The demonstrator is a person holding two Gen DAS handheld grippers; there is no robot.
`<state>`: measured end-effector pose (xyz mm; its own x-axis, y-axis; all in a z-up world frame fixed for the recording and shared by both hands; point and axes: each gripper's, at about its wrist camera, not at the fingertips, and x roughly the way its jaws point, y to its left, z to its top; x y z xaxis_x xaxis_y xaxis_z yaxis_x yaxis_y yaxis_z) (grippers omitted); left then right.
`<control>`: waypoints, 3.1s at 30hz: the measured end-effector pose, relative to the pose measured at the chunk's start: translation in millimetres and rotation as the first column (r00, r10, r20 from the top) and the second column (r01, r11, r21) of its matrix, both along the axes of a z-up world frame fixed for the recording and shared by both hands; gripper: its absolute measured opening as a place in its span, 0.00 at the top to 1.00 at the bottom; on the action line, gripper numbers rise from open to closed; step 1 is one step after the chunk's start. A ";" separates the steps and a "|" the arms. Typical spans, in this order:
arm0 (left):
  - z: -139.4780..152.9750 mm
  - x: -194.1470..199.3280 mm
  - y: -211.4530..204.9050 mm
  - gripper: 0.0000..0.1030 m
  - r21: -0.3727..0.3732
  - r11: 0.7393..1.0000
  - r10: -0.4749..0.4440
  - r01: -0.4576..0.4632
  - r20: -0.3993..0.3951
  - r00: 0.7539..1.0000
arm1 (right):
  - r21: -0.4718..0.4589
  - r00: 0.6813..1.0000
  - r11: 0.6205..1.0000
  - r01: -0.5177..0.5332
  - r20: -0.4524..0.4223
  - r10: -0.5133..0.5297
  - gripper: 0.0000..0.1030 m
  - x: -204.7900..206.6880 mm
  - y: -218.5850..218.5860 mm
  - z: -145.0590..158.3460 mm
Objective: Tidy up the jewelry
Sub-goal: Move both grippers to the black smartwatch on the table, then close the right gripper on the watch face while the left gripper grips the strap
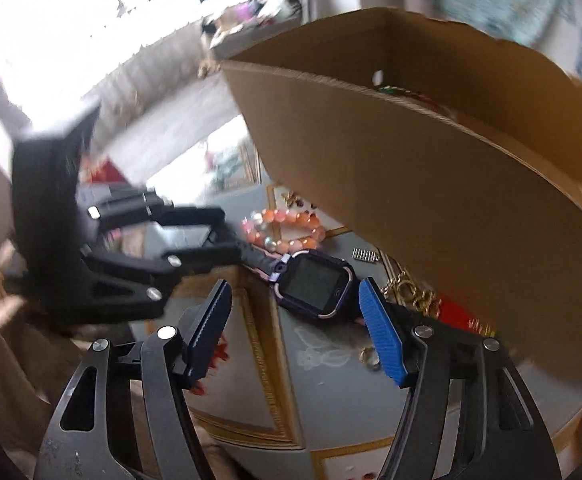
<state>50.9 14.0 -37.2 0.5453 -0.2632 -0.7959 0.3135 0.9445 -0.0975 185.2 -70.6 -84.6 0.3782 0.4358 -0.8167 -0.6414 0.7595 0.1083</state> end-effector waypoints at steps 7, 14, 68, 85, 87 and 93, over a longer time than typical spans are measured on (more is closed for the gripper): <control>-0.3 -2.6 2.3 0.62 -0.014 1.000 -0.001 0.001 0.003 1.000 | -0.116 0.995 0.989 -0.096 0.018 0.099 0.35 12.9 16.5 -9.8; 3.9 -6.0 6.7 0.62 -0.037 0.999 -0.019 0.020 0.020 1.000 | -0.180 0.993 0.978 -0.104 0.038 0.113 0.48 12.3 17.6 -16.3; -5.4 -15.6 -50.6 0.83 0.270 0.953 -0.184 0.139 0.147 0.972 | 0.025 0.996 0.999 -0.035 -0.079 0.037 0.46 38.5 -31.5 -12.0; -3.7 -14.9 -46.3 0.87 0.253 0.958 -0.178 0.136 0.153 0.972 | -0.202 0.989 0.979 -0.028 0.139 0.057 0.66 3.1 -16.5 -15.5; -3.4 -14.8 -46.3 0.88 0.254 0.958 -0.179 0.136 0.157 0.971 | -0.221 0.984 0.975 -0.020 0.169 0.058 0.72 -0.8 -14.5 -16.4; -2.4 -15.5 -48.1 0.92 0.257 0.957 -0.184 0.137 0.168 0.968 | -0.294 0.963 0.956 0.014 0.263 0.066 0.89 -16.5 -7.0 -20.1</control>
<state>35.4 -34.1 -39.6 0.6578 -0.1724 -0.7332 0.4534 0.8679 0.2027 168.7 -77.6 -104.7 0.5913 0.2072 -0.7794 -0.6357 0.7144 -0.2923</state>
